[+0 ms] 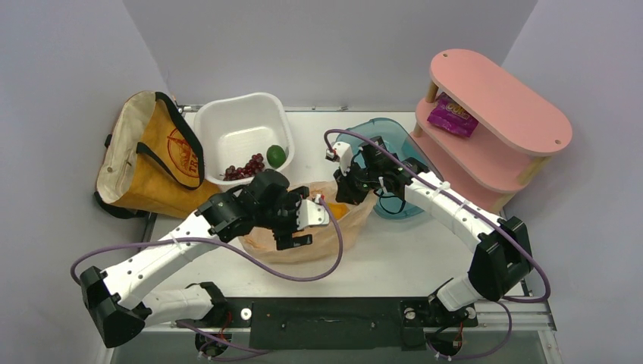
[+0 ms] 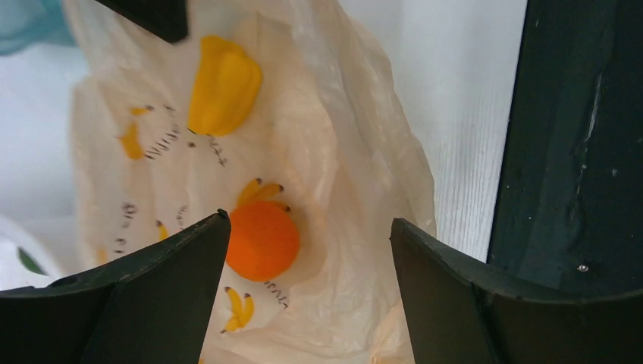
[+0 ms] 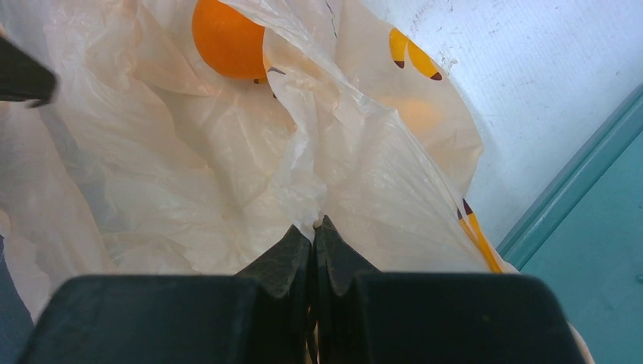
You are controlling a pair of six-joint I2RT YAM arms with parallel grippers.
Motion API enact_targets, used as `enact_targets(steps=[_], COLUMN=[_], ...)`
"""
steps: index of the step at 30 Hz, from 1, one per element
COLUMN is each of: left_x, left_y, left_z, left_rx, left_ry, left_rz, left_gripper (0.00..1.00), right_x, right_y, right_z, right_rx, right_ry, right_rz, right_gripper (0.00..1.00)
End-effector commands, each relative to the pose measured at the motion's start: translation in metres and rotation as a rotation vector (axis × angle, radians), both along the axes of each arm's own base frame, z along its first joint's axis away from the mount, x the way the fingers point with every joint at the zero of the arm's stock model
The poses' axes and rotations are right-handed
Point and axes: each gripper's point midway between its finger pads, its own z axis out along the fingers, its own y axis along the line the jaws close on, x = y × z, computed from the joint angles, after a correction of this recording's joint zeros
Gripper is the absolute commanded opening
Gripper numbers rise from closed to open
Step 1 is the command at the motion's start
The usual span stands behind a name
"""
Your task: Untie the knot of the grocery bags and take out the mixed food
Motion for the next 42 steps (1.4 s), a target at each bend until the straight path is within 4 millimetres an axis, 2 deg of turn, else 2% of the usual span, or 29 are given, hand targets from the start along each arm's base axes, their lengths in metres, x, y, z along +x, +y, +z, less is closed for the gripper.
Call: enact_targets(steps=[1, 4, 8, 10, 13, 14, 17, 26, 33, 34, 38, 42], left_x=[0.006, 0.016, 0.025, 0.031, 0.046, 0.053, 0.064, 0.063, 0.08, 0.089, 0.106, 0.107], left_y=[0.002, 0.003, 0.004, 0.007, 0.015, 0.021, 0.029, 0.034, 0.045, 0.045, 0.047, 0.045], left_z=[-0.022, -0.033, -0.03, -0.028, -0.028, -0.029, -0.038, -0.076, -0.106, -0.105, -0.108, -0.118], left_rx=[0.014, 0.019, -0.015, -0.033, -0.048, -0.051, -0.039, 0.056, 0.104, 0.1, 0.11, 0.121], left_ry=[-0.029, -0.037, -0.035, -0.013, 0.02, 0.028, 0.032, 0.053, -0.004, -0.039, -0.082, -0.073], left_rz=[0.02, 0.065, 0.109, 0.141, 0.208, 0.235, 0.244, 0.187, 0.275, 0.309, 0.376, 0.371], left_gripper=[0.75, 0.69, 0.65, 0.71, 0.95, 0.97, 0.97, 0.97, 0.97, 0.97, 0.97, 0.97], right_x=[-0.001, -0.004, -0.008, -0.009, -0.012, -0.013, -0.015, -0.013, -0.012, -0.011, -0.011, -0.01], right_y=[0.005, 0.004, 0.003, 0.002, 0.0, 0.0, 0.001, 0.005, 0.01, 0.01, 0.013, 0.016], right_z=[0.029, 0.028, 0.029, 0.029, 0.03, 0.03, 0.03, 0.033, 0.038, 0.038, 0.038, 0.039], right_rx=[0.071, 0.074, 0.082, 0.083, 0.086, 0.087, 0.092, 0.114, 0.137, 0.139, 0.142, 0.144], right_ry=[-0.071, -0.066, -0.062, -0.062, -0.064, -0.062, -0.057, -0.051, -0.045, -0.043, -0.032, -0.026], right_rz=[0.019, 0.021, 0.025, 0.025, 0.029, 0.031, 0.034, 0.021, 0.013, 0.012, 0.013, 0.017], right_gripper=[0.0, 0.0, 0.0, 0.0, 0.0, 0.0, 0.0, 0.0, 0.0, 0.0, 0.0, 0.0])
